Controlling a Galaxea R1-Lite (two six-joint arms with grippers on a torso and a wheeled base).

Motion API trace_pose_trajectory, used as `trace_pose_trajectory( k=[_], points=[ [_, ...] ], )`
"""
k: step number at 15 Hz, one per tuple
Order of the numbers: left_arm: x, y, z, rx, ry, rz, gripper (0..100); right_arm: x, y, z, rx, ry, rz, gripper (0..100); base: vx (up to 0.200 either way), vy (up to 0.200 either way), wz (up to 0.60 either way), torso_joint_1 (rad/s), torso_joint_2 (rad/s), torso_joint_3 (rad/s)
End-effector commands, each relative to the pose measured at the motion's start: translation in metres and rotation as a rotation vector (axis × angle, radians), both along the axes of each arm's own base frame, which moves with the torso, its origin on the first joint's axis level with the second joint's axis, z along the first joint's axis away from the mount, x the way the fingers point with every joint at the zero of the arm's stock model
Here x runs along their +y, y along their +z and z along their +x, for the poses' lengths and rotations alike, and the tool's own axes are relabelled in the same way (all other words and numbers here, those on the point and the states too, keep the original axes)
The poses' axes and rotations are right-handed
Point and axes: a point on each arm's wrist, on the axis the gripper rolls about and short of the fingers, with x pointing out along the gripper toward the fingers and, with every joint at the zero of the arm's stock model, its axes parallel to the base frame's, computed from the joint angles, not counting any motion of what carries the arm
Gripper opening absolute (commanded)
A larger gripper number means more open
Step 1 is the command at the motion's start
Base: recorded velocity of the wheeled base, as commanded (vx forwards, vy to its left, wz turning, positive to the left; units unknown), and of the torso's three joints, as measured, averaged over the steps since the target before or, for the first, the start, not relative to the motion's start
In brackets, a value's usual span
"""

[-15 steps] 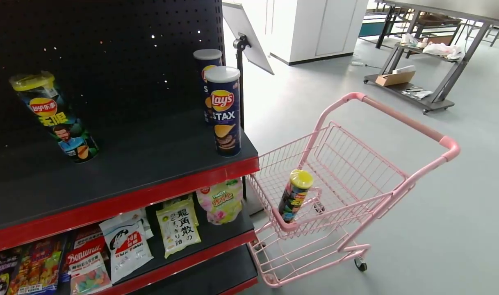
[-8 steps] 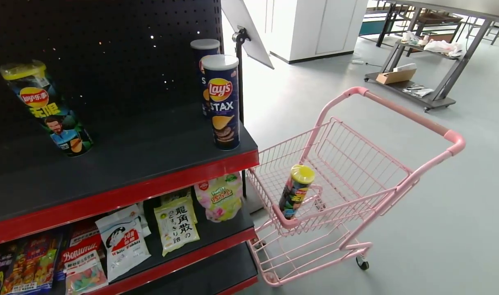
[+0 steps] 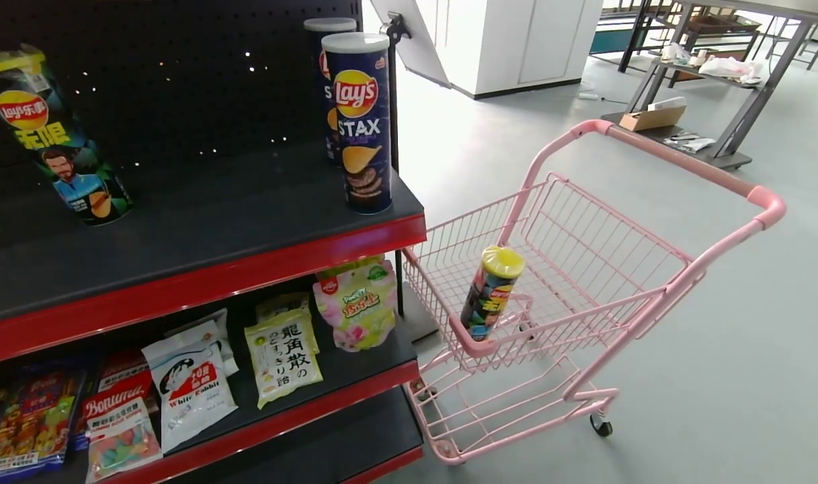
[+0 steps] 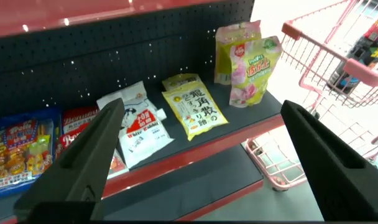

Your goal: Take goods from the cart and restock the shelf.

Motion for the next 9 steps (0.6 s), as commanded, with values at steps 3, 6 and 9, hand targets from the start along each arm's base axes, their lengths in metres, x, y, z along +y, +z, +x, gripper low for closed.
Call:
trace_pose_trajectory(
  k=[3, 6, 9],
  points=[
    [0.0, -0.0001, 0.0001, 0.001, 0.0, 0.0, 100, 0.0, 0.0, 0.0001, 0.001, 0.001, -0.001, 100, 0.0, 0.0, 0.0, -0.167, 0.54, 0.367],
    [0.0, -0.0001, 0.0001, 0.001, 0.0, 0.0, 100, 0.0, 0.0, 0.0001, 0.001, 0.001, -0.001, 100, 0.0, 0.0, 0.0, -0.146, 0.51, 0.367],
    [0.0, -0.0001, 0.0001, 0.001, 0.0, 0.0, 100, 0.0, 0.0, 0.0001, 0.001, 0.001, -0.001, 100, 0.0, 0.0, 0.0, -0.062, 0.27, 0.199]
  ],
)
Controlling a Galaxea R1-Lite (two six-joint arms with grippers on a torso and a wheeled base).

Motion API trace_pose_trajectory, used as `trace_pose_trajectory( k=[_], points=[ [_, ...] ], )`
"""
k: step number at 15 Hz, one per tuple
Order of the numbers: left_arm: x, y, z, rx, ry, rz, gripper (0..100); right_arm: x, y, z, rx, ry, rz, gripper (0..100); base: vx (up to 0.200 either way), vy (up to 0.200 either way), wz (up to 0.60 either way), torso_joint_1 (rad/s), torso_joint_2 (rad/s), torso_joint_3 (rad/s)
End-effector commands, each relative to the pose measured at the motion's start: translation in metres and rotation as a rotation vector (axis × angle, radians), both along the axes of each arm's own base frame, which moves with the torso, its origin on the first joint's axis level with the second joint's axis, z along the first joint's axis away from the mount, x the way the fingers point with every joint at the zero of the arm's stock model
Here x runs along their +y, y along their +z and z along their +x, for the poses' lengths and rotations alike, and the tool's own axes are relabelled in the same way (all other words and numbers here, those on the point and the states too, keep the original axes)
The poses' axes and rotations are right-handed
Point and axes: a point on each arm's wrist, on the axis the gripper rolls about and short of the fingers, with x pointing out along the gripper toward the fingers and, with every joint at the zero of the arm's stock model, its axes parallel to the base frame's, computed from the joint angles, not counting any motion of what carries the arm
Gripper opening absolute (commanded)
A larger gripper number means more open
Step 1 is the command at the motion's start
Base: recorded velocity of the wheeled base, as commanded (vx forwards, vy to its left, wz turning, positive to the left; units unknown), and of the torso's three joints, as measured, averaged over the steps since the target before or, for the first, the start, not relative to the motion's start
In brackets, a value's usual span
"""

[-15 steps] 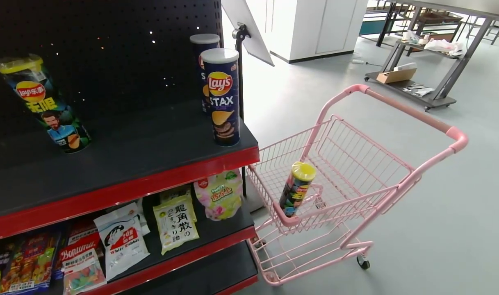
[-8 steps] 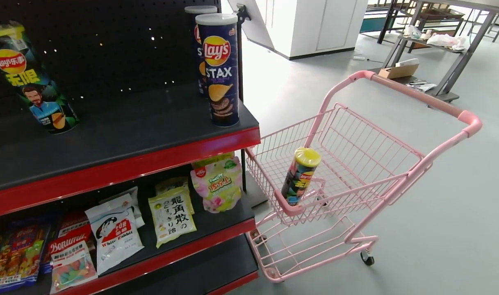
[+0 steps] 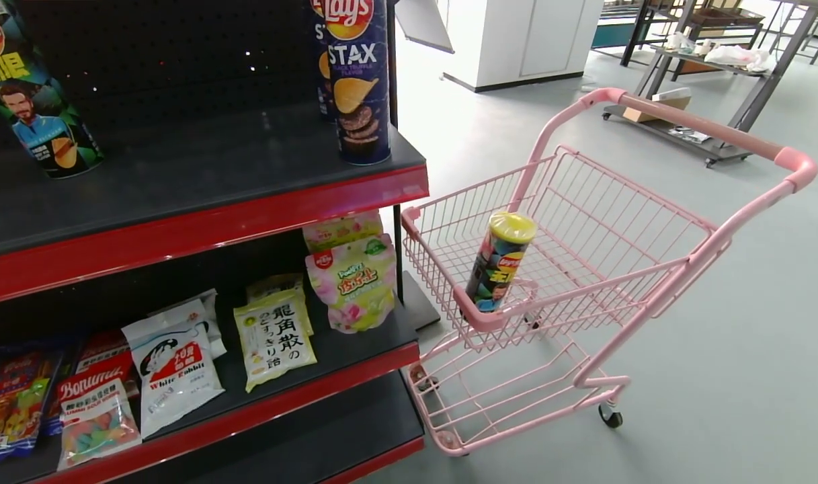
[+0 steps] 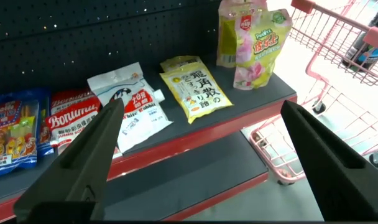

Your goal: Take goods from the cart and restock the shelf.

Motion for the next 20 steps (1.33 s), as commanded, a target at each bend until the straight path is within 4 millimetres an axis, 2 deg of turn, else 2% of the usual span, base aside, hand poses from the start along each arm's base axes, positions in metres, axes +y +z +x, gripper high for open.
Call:
trace_pose_trajectory(
  k=[1, 4, 5, 6, 7, 8, 9, 10, 12, 13, 14, 17, 20],
  points=[
    [0.0, 0.0, 0.0, 0.001, 0.001, 0.0, 100, 0.0, 0.0, 0.001, 0.01, 0.004, -0.003, 100, 0.0, 0.0, 0.0, -0.012, 0.08, 0.071],
    [0.0, 0.0, 0.0, 0.001, 0.001, -0.001, 100, 0.0, 0.001, 0.002, 0.028, 0.01, -0.006, 100, 0.0, 0.0, 0.0, 0.0, 0.0, 0.0],
    [0.0, 0.0, 0.0, 0.001, 0.001, 0.0, 100, 0.0, 0.011, 0.001, -0.001, 0.034, -0.004, 100, 0.0, 0.0, 0.0, 0.0, 0.0, 0.0],
    [0.0, 0.0, 0.0, 0.001, 0.001, 0.0, 100, 0.001, 0.065, 0.009, 0.014, 0.056, 0.025, 100, 0.0, 0.0, 0.0, 0.0, 0.0, 0.0],
    [0.0, 0.0, 0.0, 0.001, 0.001, 0.0, 100, 0.001, 0.113, 0.031, 0.045, 0.061, 0.136, 100, 0.0, 0.0, 0.0, 0.0, 0.0, 0.0],
    [0.0, 0.0, 0.0, 0.001, 0.001, 0.0, 100, 0.003, 0.153, 0.056, 0.057, 0.087, 0.181, 100, 0.0, 0.0, 0.0, 0.0, 0.0, 0.0],
    [0.0, 0.0, 0.0, 0.001, 0.001, 0.0, 100, 0.005, 0.168, 0.078, 0.084, 0.131, 0.172, 100, 0.0, 0.0, 0.0, 0.0, 0.0, 0.0],
    [0.0, 0.0, 0.0, 0.001, 0.001, 0.0, 100, 0.009, 0.174, 0.102, 0.099, 0.207, 0.156, 100, 0.0, 0.0, 0.0, 0.0, 0.0, 0.0],
    [0.0, 0.0, 0.0, 0.001, 0.001, 0.0, 100, 0.016, 0.166, 0.164, 0.15, 0.281, 0.141, 100, 0.0, 0.0, 0.0, 0.0, 0.0, 0.0],
    [0.0, 0.0, 0.0, 0.001, 0.001, 0.0, 100, 0.018, 0.16, 0.181, 0.165, 0.297, 0.142, 100, 0.0, 0.0, 0.0, 0.0, 0.0, 0.0],
    [0.0, 0.0, 0.0, 0.001, 0.001, 0.0, 100, 0.026, 0.147, 0.216, 0.2, 0.364, 0.138, 100, 0.0, 0.0, 0.0, 0.0, 0.0, 0.0],
    [0.0, 0.0, 0.0, 0.001, 0.002, 0.0, 100, 0.041, 0.126, 0.263, 0.259, 0.449, 0.099, 100, 0.0, 0.0, 0.0, 0.0, 0.0, 0.0],
    [0.0, 0.0, 0.0, 0.0, 0.002, 0.0, 100, 0.054, 0.109, 0.293, 0.316, 0.488, 0.1, 100, 0.0, 0.0, 0.0, 0.0, 0.0, 0.0]
  ],
)
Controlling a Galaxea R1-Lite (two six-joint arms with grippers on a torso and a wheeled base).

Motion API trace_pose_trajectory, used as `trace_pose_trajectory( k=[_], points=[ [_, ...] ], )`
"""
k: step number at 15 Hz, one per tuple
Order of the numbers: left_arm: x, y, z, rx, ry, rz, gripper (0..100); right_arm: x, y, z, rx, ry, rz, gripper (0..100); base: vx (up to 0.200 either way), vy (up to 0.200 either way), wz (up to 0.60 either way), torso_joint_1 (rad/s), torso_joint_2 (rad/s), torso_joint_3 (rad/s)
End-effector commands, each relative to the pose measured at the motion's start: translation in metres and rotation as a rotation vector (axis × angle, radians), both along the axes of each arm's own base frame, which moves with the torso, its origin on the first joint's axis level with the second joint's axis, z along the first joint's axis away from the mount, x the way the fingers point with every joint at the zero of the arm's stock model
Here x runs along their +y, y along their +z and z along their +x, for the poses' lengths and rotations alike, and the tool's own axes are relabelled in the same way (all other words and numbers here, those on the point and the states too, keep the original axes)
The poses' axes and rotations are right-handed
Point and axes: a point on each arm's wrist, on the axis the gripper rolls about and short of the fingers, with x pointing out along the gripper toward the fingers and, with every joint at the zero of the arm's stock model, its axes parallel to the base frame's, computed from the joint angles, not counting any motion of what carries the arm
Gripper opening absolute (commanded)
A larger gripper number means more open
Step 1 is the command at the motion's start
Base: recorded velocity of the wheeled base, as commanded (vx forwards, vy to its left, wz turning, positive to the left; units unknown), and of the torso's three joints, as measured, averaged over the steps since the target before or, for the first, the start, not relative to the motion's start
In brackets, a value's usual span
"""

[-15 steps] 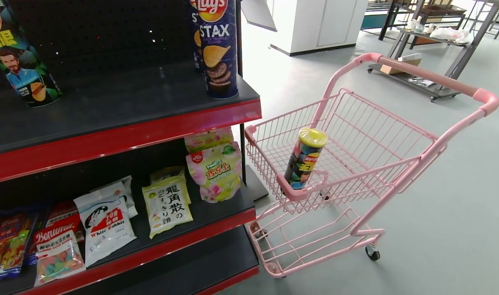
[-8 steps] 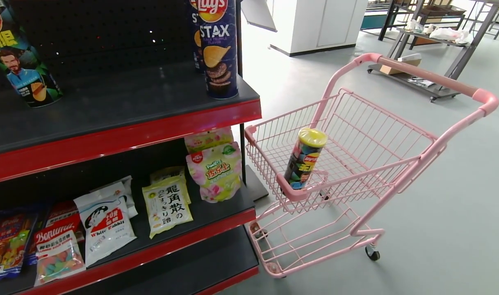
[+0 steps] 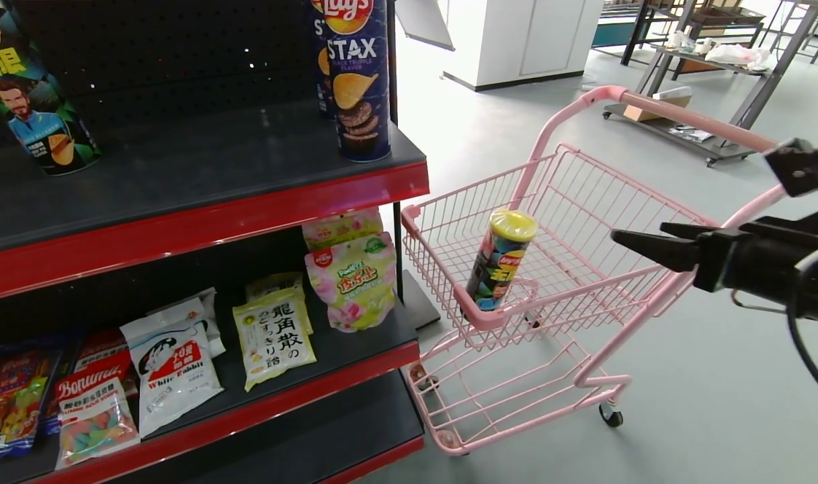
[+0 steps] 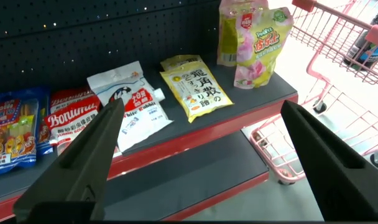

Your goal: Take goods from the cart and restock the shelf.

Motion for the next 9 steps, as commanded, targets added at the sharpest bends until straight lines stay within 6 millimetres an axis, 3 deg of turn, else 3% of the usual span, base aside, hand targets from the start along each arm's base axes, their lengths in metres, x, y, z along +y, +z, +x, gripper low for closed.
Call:
trace_pose_trajectory(
  k=[1, 9],
  points=[
    [0.0, 0.0, 0.0, 0.0, 0.0, 0.0, 100, 0.019, -0.037, 0.05, 0.104, 0.056, -0.017, 100, 0.0, 0.0, 0.0, 0.0, 0.0, 0.0],
    [0.0, 0.0, 0.0, 0.001, 0.0, 0.0, 100, 0.052, -0.065, 0.092, 0.132, 0.128, -0.021, 100, 0.0, 0.0, 0.0, 0.0, 0.0, 0.0]
  ],
)
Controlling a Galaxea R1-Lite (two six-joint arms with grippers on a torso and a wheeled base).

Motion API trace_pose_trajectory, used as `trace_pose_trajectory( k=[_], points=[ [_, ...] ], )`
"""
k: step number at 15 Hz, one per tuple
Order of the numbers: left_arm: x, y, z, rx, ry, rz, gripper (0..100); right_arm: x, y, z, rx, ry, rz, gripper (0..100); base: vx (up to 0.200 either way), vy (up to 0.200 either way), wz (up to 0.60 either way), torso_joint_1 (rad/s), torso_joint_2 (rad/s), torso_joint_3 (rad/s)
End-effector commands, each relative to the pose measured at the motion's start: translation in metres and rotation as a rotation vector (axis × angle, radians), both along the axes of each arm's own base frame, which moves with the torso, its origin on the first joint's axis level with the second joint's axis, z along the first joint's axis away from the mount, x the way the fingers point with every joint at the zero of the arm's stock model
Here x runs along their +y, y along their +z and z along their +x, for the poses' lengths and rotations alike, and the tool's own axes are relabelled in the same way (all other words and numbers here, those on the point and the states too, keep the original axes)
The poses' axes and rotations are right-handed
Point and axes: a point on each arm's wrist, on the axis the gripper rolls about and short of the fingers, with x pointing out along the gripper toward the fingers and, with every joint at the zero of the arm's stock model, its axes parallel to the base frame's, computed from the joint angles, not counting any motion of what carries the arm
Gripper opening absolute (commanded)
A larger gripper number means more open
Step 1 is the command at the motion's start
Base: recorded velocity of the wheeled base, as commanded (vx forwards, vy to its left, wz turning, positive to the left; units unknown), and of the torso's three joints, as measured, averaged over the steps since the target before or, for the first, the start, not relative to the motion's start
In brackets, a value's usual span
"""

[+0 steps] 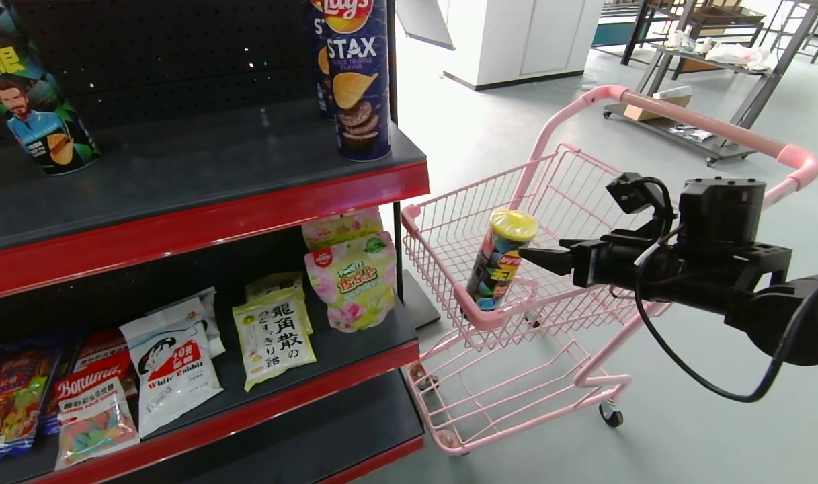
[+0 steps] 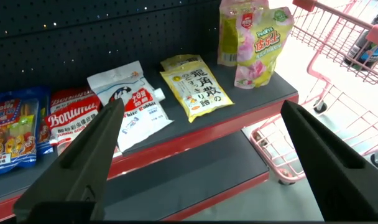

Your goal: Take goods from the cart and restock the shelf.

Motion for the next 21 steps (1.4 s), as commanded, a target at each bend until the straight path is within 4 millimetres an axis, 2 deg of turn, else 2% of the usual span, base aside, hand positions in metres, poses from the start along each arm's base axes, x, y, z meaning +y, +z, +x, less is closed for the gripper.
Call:
trace_pose_trajectory(
  k=[1, 8, 11, 16, 21],
  points=[
    [0.0, 0.0, 0.0, 0.001, 0.001, 0.0, 100, 0.006, -0.014, 0.012, 0.037, 0.007, -0.008, 100, 0.0, 0.0, 0.0, 0.0, 0.0, 0.0],
    [0.0, 0.0, 0.0, 0.001, 0.001, 0.0, 100, 0.029, -0.037, 0.035, 0.084, 0.075, -0.001, 100, 0.0, 0.0, 0.0, 0.0, 0.0, 0.0],
    [0.0, 0.0, 0.0, 0.001, 0.001, 0.0, 100, 0.039, -0.049, 0.056, 0.079, 0.082, 0.004, 100, 0.0, 0.0, 0.0, 0.0, 0.0, 0.0],
    [0.0, 0.0, 0.0, 0.0, 0.011, 0.0, 100, 0.047, -0.052, 0.082, 0.066, 0.064, 0.045, 100, 0.0, 0.0, 0.0, 0.0, 0.0, 0.0],
    [0.0, 0.0, 0.0, 0.0, 0.011, 0.0, 100, 0.039, -0.057, 0.093, 0.065, 0.038, 0.047, 100, 0.0, 0.0, 0.0, 0.0, 0.0, 0.0]
  ],
)
